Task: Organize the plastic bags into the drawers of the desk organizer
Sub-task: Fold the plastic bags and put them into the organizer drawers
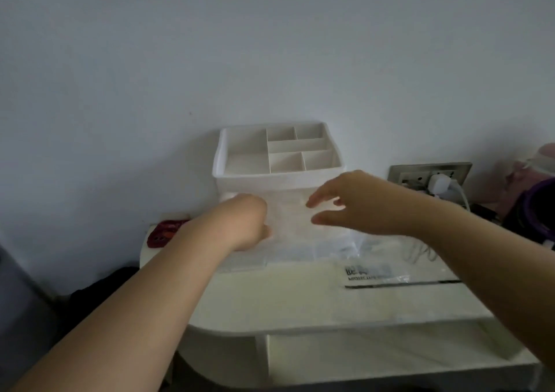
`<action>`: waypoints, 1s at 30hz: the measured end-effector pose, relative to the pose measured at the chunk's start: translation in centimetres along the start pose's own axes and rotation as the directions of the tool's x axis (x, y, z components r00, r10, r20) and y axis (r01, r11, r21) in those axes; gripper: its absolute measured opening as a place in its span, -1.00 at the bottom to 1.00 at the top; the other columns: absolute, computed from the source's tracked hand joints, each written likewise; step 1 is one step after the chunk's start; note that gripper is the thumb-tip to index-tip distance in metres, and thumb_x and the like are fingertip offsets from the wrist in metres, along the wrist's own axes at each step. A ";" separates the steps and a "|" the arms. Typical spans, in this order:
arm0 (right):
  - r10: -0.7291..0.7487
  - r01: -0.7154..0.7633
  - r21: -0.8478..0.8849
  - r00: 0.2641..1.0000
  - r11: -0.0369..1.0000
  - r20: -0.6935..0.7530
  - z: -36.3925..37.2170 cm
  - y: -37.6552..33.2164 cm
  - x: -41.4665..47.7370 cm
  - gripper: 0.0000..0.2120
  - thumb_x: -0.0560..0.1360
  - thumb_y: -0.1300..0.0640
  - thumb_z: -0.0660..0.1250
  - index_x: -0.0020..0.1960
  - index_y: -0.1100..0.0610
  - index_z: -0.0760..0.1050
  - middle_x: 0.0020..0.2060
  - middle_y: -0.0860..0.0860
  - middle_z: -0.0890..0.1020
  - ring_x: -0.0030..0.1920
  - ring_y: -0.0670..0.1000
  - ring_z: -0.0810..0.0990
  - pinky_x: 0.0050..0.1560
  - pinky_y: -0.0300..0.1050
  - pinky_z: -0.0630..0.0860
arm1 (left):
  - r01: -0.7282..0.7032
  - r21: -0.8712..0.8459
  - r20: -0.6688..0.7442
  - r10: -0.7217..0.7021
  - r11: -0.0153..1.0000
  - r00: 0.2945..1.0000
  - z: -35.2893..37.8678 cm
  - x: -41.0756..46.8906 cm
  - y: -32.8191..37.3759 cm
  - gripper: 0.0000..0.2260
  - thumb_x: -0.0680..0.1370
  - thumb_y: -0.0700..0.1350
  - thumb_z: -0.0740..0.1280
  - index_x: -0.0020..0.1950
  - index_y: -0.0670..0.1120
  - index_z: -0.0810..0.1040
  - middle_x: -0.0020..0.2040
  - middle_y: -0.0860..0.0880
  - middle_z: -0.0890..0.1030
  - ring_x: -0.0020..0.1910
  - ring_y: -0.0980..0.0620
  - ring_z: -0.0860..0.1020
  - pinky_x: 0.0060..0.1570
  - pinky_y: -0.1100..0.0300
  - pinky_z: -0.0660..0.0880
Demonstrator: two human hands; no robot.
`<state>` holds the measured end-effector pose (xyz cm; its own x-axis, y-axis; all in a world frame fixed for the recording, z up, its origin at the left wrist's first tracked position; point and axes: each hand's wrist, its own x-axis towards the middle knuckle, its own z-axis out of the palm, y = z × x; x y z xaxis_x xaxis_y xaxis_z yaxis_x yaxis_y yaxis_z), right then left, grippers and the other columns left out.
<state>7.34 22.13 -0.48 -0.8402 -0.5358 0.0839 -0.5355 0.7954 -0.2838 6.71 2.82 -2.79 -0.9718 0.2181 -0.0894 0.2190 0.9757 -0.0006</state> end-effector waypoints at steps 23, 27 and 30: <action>0.354 -0.359 0.005 0.922 0.933 0.158 9.7 15.9 -11.6 -0.78 0.53 0.14 0.28 0.12 0.02 0.62 0.04 -0.07 0.66 -0.08 -0.17 0.56 -0.04 -0.36 0.39 | -0.400 -0.107 -0.106 0.389 0.910 0.915 16.5 2.9 13.9 -0.62 0.61 -0.04 0.15 0.44 0.03 0.35 0.54 -0.08 0.12 0.50 -0.08 0.09 0.45 0.10 0.04; 0.341 -0.342 -0.021 0.926 0.940 0.161 10.3 15.8 -11.4 -0.68 0.56 0.07 0.25 0.31 -0.01 0.48 0.24 -0.08 0.54 0.24 -0.09 0.46 0.16 -0.28 0.31 | -0.379 -0.120 -0.080 0.372 0.918 0.925 17.4 4.0 14.1 -0.46 0.59 -0.05 0.16 0.53 -0.10 0.07 0.54 -0.03 0.06 0.47 -0.06 0.18 0.36 0.11 0.20; 0.297 -0.291 -0.060 0.937 0.955 0.183 10.8 15.9 -10.5 -0.58 0.57 0.04 0.24 0.43 0.00 0.33 0.41 -0.07 0.37 0.41 -0.03 0.29 0.37 -0.14 0.24 | -0.327 -0.255 -0.082 0.317 0.910 0.945 17.4 4.7 14.2 -0.36 0.56 -0.01 0.23 0.54 -0.03 -0.03 0.52 0.09 0.02 0.42 -0.01 0.26 0.18 0.15 0.34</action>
<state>8.60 37.33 -16.13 -0.9306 -0.3181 -0.1808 -0.2723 0.9322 -0.2385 6.81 17.33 -20.56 -0.8560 0.5169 -0.0029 0.4951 0.8215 0.2828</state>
